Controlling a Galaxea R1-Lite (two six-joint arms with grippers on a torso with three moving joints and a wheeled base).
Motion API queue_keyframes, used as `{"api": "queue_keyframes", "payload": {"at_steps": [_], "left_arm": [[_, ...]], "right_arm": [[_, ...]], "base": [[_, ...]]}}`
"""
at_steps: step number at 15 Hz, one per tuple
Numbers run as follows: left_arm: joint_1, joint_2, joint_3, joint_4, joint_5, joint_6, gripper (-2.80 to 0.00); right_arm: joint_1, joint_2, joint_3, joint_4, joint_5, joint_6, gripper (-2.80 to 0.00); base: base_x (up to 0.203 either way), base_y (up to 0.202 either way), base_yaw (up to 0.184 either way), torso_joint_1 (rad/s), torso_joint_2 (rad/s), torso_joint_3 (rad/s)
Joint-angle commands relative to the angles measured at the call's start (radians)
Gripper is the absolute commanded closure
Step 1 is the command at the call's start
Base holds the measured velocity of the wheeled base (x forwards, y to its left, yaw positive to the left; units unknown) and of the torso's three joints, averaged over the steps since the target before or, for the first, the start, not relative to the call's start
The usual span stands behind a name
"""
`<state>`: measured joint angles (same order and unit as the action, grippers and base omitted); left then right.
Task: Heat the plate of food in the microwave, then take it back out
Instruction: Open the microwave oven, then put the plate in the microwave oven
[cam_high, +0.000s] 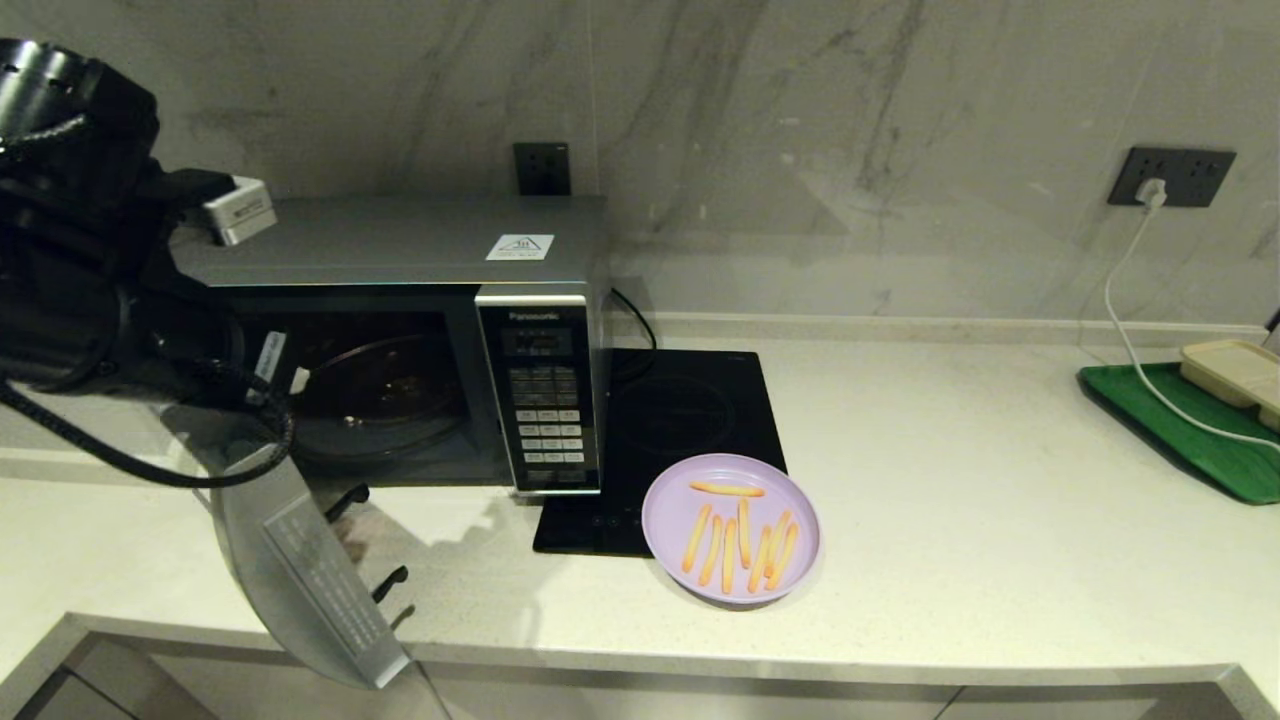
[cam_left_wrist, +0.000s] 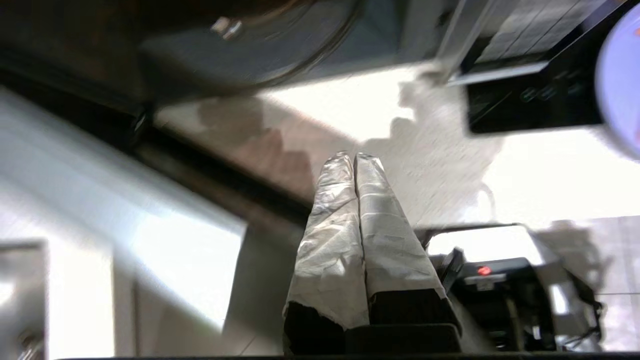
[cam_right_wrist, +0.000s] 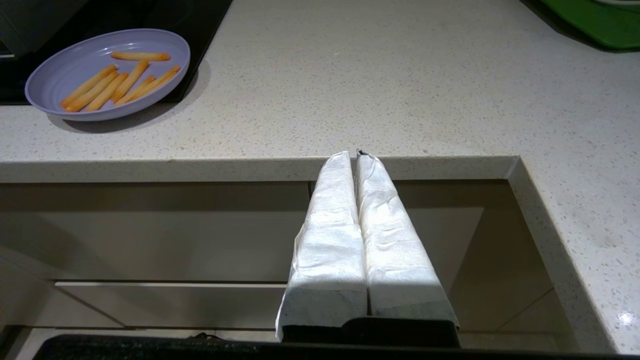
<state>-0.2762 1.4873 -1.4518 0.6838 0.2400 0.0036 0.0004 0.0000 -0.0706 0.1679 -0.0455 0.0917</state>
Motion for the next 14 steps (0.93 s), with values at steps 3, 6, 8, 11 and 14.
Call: {"api": "queue_keyframes", "payload": {"at_steps": [3,6,8,11,14], "left_arm": [[0.054,-0.155,0.135,0.005,0.025,0.008,0.0],[0.135,-0.204,0.197,0.002,0.024,0.028,0.0],[0.162,-0.24,0.209,0.0,0.022,0.042,0.0],[0.208,-0.288,0.204,0.0,0.021,0.075,0.0],[0.309,-0.309,0.226,0.002,0.018,0.088,0.0]], "right_arm": [[0.001,0.0,0.0,0.001,0.0,0.0,0.0],[0.001,0.0,0.0,0.001,0.0,0.0,0.0],[0.0,0.0,0.0,0.001,0.0,0.0,0.0],[0.0,0.0,0.0,0.001,0.0,0.0,0.0],[0.001,0.0,0.0,0.001,0.0,0.0,0.0]], "base": [[0.0,0.0,0.0,0.0,0.0,0.0],[0.0,0.0,0.0,0.0,0.0,0.0],[0.0,0.0,0.0,0.0,0.0,0.0],[0.0,0.0,0.0,0.0,0.0,0.0],[0.0,0.0,0.0,0.0,0.0,0.0]]}}
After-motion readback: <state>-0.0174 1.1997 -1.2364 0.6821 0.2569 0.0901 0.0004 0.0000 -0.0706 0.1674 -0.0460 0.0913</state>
